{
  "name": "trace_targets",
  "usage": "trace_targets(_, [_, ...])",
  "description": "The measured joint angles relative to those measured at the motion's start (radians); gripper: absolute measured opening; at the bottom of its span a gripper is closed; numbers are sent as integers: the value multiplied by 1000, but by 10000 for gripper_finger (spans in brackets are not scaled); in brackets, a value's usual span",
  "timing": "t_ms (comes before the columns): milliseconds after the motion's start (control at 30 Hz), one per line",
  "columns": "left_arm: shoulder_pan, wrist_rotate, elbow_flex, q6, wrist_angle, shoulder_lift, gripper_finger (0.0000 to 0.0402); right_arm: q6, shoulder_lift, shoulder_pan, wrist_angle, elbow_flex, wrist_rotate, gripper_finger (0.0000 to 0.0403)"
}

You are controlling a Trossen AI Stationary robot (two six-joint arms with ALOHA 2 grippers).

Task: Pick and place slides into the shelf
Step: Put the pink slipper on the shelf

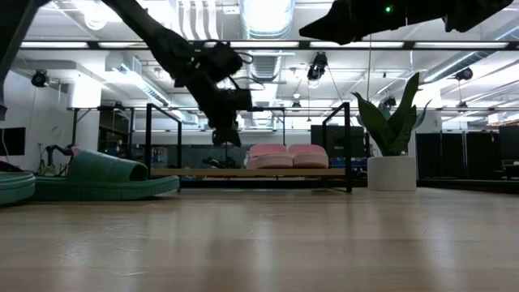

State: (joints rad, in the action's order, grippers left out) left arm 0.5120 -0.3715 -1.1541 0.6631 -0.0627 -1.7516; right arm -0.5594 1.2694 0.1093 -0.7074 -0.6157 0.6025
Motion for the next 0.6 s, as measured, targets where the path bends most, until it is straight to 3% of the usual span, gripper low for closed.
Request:
trace_targets(200, [24,69,-49,7,-1,-80,1,-3,0,0,0,1,0,107])
trace_targets(600, [39,92,-130,28,2,-166,1,-2,0,0,0,1,0,107])
